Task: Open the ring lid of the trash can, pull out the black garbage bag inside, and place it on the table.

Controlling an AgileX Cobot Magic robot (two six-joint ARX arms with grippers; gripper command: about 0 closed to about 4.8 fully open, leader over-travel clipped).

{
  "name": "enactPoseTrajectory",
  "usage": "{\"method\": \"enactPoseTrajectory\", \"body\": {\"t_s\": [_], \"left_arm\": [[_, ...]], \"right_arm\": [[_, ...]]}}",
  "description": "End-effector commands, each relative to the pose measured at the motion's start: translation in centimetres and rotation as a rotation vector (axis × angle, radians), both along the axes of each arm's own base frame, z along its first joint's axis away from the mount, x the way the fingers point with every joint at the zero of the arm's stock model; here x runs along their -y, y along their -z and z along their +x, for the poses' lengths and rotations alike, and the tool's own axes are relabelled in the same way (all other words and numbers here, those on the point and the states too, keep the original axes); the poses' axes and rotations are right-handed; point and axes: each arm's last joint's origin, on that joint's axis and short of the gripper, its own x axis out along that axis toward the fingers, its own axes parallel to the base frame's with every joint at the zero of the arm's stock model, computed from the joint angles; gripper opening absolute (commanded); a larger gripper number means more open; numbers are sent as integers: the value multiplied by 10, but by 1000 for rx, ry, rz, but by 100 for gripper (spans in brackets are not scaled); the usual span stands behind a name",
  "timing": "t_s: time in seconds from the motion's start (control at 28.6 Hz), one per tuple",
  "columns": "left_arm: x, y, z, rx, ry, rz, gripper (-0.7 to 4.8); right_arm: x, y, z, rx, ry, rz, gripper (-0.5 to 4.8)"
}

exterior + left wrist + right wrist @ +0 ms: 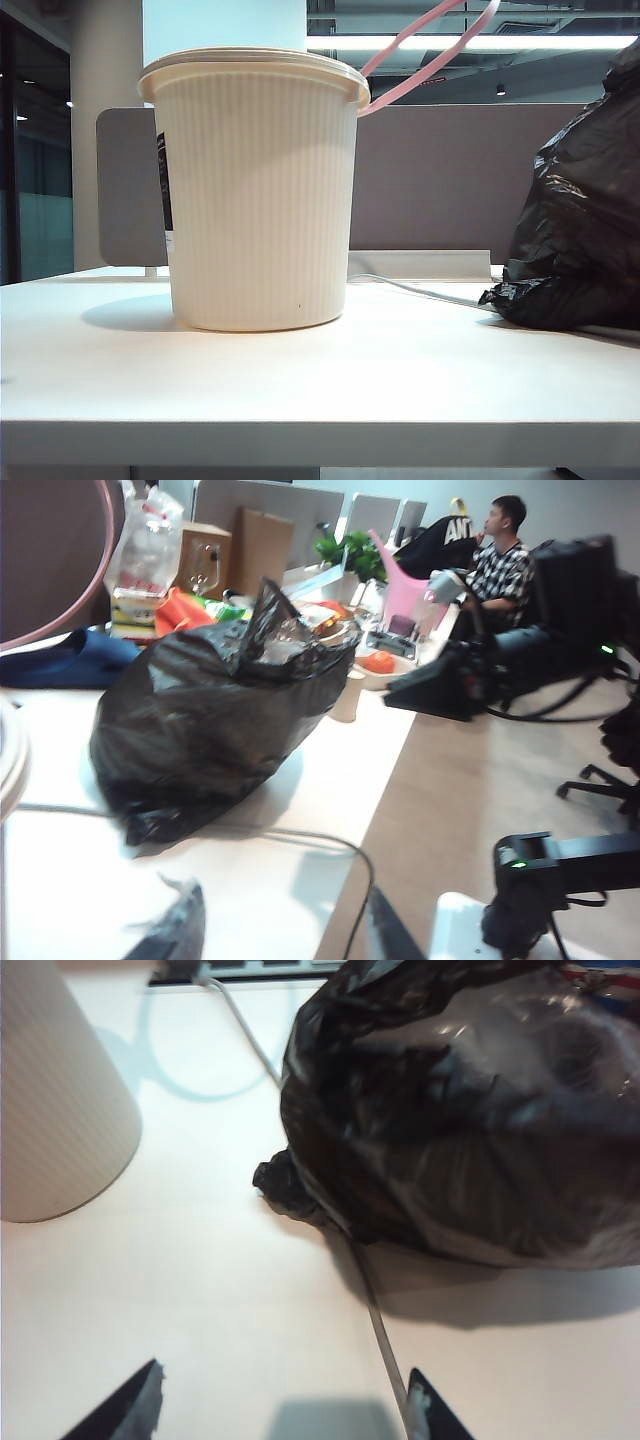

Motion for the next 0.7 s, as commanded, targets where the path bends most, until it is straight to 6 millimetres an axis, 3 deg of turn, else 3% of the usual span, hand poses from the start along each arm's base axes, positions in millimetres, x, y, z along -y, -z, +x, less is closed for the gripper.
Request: {"method": "enactPoseTrajectory", "body": {"t_s": [0.03, 0.52, 0.7], "left_arm": [[-1, 3, 0, 4, -35, 32, 206], [-1, 36, 5, -28, -118, 99, 206], [-1, 56, 7, -33, -171, 80, 205]], "right_arm": [[0, 8, -10, 105, -8, 17, 305], [-1, 51, -29, 341, -78, 56, 304], [-1, 61, -28, 395, -81, 54, 202]]}}
